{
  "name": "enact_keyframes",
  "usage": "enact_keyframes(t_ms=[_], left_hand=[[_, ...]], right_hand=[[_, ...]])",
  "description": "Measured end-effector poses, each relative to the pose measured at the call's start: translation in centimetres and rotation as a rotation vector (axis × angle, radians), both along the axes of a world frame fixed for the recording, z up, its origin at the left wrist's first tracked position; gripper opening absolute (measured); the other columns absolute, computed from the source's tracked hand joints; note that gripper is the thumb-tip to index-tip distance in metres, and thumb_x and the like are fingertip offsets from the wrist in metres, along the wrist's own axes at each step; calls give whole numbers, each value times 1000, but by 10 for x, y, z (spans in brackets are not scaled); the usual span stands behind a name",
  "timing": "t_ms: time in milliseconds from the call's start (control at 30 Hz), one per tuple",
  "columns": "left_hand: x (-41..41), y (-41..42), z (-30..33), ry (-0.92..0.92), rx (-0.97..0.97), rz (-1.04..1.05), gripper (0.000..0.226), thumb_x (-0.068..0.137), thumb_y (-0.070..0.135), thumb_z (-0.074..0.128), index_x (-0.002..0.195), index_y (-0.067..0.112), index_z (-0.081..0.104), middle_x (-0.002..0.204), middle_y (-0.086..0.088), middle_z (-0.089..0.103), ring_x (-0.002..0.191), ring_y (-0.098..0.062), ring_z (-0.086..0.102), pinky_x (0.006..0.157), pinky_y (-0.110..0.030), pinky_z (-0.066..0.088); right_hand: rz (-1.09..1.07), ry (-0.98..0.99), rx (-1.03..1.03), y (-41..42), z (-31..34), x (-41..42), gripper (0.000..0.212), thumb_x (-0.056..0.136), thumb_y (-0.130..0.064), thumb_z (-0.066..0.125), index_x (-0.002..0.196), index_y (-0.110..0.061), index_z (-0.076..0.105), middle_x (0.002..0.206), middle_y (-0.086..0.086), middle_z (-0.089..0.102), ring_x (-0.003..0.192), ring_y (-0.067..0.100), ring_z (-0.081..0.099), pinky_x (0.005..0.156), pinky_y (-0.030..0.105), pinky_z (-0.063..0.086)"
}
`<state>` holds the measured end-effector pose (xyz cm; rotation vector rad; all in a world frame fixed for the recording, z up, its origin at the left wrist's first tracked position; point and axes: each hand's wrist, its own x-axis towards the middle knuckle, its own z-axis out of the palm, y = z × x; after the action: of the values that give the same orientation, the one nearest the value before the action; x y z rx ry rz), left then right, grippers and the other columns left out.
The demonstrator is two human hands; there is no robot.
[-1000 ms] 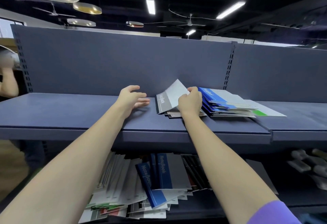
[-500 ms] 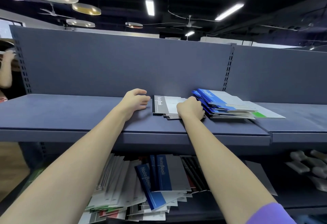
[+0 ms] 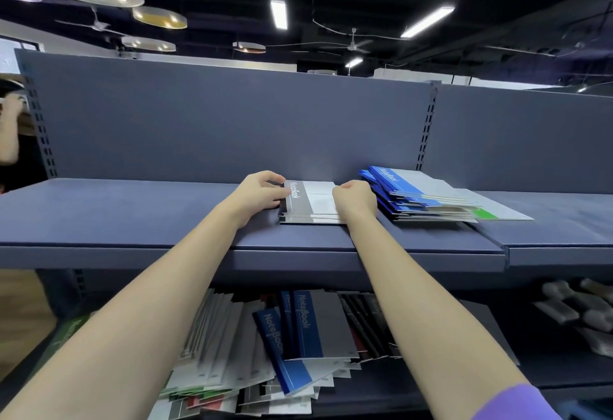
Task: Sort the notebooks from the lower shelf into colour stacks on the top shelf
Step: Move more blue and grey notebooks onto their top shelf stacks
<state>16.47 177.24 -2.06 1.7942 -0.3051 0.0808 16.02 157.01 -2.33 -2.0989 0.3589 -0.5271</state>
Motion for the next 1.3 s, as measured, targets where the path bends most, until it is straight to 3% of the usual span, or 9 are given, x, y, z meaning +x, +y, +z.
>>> enact_keyframes(t_ms=[167, 233, 267, 300, 367, 467, 700, 900, 1300], left_hand=[[-3, -2, -1, -70, 236, -35, 58, 67, 46, 79, 119, 26, 63, 114, 1, 67, 105, -15, 67, 101, -35, 49], [-4, -4, 0, -93, 265, -47, 63, 62, 50, 80, 119, 29, 62, 118, 2, 63, 108, -14, 64, 101, -36, 49], [-5, -4, 0, -103, 279, -55, 66, 61, 52, 80, 120, 30, 62, 120, 3, 61, 111, -13, 62, 101, -35, 48], [-5, -5, -1, -110, 298, -63, 69, 59, 55, 81, 120, 31, 61, 123, 4, 60, 113, -12, 61, 101, -35, 48], [-5, -5, -2, -114, 332, -70, 74, 54, 59, 81, 120, 34, 60, 126, 7, 58, 115, -10, 58, 101, -33, 47], [-2, -5, -4, -128, 391, -77, 76, 52, 60, 84, 121, 40, 59, 128, 11, 56, 119, -9, 55, 102, -32, 45], [2, -5, -7, -163, 445, -53, 60, 69, 44, 88, 120, 41, 57, 130, 13, 56, 122, -12, 52, 104, -30, 42], [0, -7, -7, -187, 549, -49, 86, 54, 63, 85, 131, 37, 56, 132, 18, 54, 126, -8, 48, 110, -32, 39], [-15, -19, -8, -346, 716, 85, 61, 74, 60, 77, 122, 26, 62, 121, 6, 63, 110, -15, 57, 97, -34, 48]], right_hand=[[275, 152, 3, -15, 8, -5, 13, 80, -2, 52, 78, -15, 50, 67, 8, 45, 61, 24, 39, 51, 26, 31], [423, 153, 23, -23, 8, -12, 15, 84, 0, 55, 87, -14, 54, 72, 12, 45, 57, 22, 39, 48, 24, 31], [479, 149, -7, -28, 7, -15, 11, 89, -7, 60, 98, -14, 59, 82, 10, 56, 61, 17, 50, 50, 20, 38], [514, 153, -81, -32, 6, -18, 18, 93, -21, 64, 110, -14, 63, 100, 5, 64, 76, 12, 60, 61, 15, 45], [552, 137, -288, -40, 4, -20, 45, 91, -48, 64, 127, -21, 63, 130, -6, 61, 113, 9, 58, 93, 23, 46], [623, 88, -400, -51, 3, -26, 58, 85, -64, 64, 133, -30, 60, 141, -14, 53, 129, 6, 47, 108, 30, 36], [632, 22, -483, -61, -2, -17, 56, 77, -61, 75, 125, -37, 62, 128, -16, 57, 119, 8, 52, 96, 26, 40], [620, -29, -424, -63, -7, -15, 57, 73, -60, 80, 121, -34, 66, 126, -13, 60, 117, 8, 54, 96, 27, 41], [474, -114, -595, -53, -8, -28, 46, 78, -58, 75, 109, -26, 65, 117, -3, 64, 110, 15, 56, 95, 35, 46]])
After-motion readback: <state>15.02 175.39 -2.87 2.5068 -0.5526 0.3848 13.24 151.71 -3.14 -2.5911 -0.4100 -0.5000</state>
